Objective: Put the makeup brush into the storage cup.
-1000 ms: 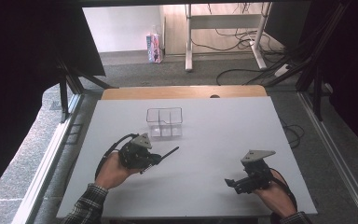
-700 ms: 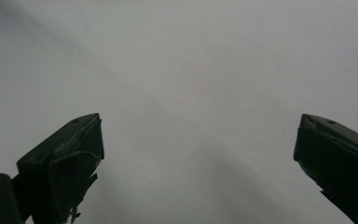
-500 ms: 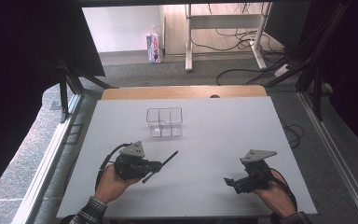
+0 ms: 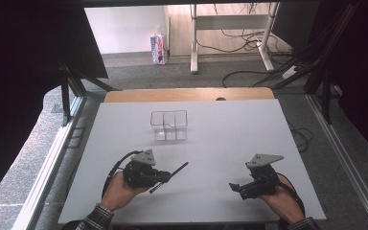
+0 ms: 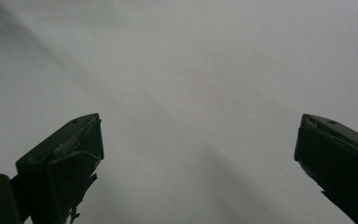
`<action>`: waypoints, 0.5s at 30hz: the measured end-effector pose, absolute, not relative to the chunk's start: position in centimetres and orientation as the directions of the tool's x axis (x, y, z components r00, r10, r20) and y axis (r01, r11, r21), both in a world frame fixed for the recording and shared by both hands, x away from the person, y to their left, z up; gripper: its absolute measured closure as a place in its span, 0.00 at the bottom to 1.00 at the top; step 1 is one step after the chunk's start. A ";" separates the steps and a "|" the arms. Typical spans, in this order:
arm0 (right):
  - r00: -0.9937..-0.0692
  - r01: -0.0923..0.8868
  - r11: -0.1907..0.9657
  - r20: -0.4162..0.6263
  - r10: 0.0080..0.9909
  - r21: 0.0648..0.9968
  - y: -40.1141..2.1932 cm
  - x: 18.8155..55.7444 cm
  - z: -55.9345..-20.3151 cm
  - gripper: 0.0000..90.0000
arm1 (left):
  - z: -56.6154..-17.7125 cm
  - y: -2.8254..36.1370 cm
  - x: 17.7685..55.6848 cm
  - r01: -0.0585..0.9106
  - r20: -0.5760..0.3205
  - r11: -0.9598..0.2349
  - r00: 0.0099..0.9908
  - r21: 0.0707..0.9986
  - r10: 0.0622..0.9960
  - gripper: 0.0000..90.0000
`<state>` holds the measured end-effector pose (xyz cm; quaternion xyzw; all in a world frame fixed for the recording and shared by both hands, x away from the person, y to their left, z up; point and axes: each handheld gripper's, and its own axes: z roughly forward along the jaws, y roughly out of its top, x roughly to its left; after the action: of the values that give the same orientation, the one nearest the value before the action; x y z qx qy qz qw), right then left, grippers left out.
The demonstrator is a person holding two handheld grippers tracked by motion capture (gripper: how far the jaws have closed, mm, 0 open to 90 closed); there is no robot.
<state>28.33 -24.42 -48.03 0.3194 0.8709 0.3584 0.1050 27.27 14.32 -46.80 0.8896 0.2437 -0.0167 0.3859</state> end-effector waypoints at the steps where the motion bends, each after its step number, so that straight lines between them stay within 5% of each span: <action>1: -0.774 0.481 0.539 0.046 0.632 0.691 -24.4 28.3 -48.0 0.01 | -46.8 14.2 27.3 0.446 -0.218 -0.593 0.882 0.670 0.417 0.93; 15: -0.844 0.431 0.611 0.058 0.533 0.665 -21.9 27.7 -47.2 0.01 | -46.4 10.6 28.0 0.346 -0.153 -0.765 0.937 0.543 0.315 0.93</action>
<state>27.75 -21.92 -47.23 0.2694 0.8944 0.3495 0.0730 27.97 10.56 -46.41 0.9390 0.1760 -0.0265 0.2943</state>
